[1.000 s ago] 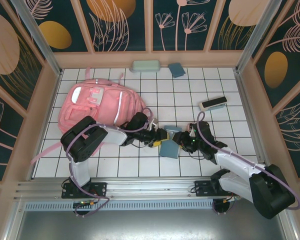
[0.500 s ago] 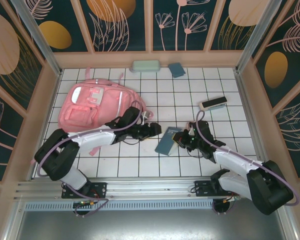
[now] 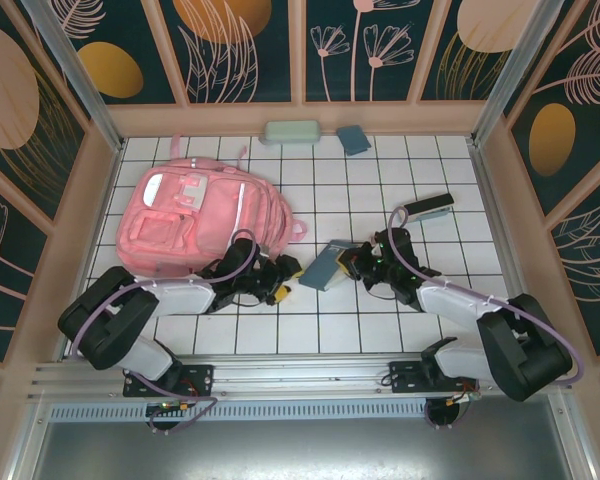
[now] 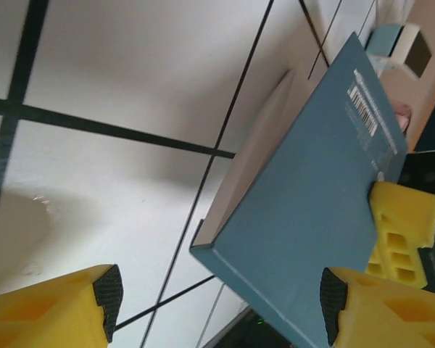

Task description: Pack books, pencil case, and school supplies into a backpack

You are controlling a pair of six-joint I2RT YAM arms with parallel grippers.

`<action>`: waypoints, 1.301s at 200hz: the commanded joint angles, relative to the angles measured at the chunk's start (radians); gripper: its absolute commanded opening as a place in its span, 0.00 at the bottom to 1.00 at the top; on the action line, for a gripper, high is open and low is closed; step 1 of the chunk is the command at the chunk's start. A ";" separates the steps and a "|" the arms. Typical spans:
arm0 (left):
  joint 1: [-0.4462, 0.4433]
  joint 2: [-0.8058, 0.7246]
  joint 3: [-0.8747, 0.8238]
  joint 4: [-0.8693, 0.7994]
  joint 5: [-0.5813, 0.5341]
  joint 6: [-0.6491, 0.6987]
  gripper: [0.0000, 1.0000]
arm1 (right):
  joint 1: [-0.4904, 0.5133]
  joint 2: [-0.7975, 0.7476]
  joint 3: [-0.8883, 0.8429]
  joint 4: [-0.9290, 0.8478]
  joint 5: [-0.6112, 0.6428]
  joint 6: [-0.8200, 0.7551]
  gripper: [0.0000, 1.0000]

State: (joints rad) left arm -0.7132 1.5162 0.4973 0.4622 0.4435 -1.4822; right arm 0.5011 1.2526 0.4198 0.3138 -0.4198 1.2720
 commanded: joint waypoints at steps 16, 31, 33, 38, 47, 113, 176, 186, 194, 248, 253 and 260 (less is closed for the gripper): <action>-0.003 0.077 0.009 0.218 -0.029 -0.182 0.73 | 0.024 0.011 0.008 0.070 -0.002 0.079 0.00; -0.009 0.117 0.024 0.256 -0.029 -0.207 0.71 | 0.035 0.011 -0.007 0.095 -0.002 0.099 0.00; -0.009 0.123 0.027 0.260 -0.030 -0.209 0.70 | 0.036 0.010 -0.008 0.097 -0.002 0.100 0.00; -0.013 0.135 0.034 0.268 -0.031 -0.213 0.70 | 0.038 0.009 -0.011 0.100 -0.001 0.102 0.00; -0.018 0.155 0.047 0.278 -0.031 -0.216 0.67 | 0.040 0.007 -0.016 0.098 0.002 0.107 0.00; -0.023 0.129 0.066 0.228 -0.075 -0.180 0.37 | 0.075 -0.027 -0.056 0.071 0.039 0.101 0.00; -0.022 0.044 0.049 0.185 -0.107 -0.145 0.12 | 0.141 -0.056 -0.007 -0.070 0.134 0.044 0.09; -0.023 0.019 0.054 0.167 -0.114 -0.131 0.10 | 0.148 -0.071 0.010 -0.112 0.159 0.026 0.15; -0.022 -0.001 0.062 0.148 -0.120 -0.119 0.08 | 0.152 -0.086 0.023 -0.140 0.176 0.014 0.19; -0.023 -0.140 0.095 0.050 -0.163 -0.028 0.00 | 0.180 -0.203 0.122 -0.368 0.300 -0.098 0.63; -0.022 -0.157 0.106 0.026 -0.169 -0.003 0.00 | 0.185 -0.219 0.137 -0.394 0.320 -0.119 0.65; -0.023 -0.183 0.129 -0.023 -0.179 0.036 0.00 | 0.193 -0.238 0.164 -0.440 0.354 -0.149 0.67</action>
State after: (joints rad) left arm -0.7315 1.4185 0.5549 0.5217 0.2977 -1.5536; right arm 0.6689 1.0912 0.4942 0.0452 -0.1822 1.2396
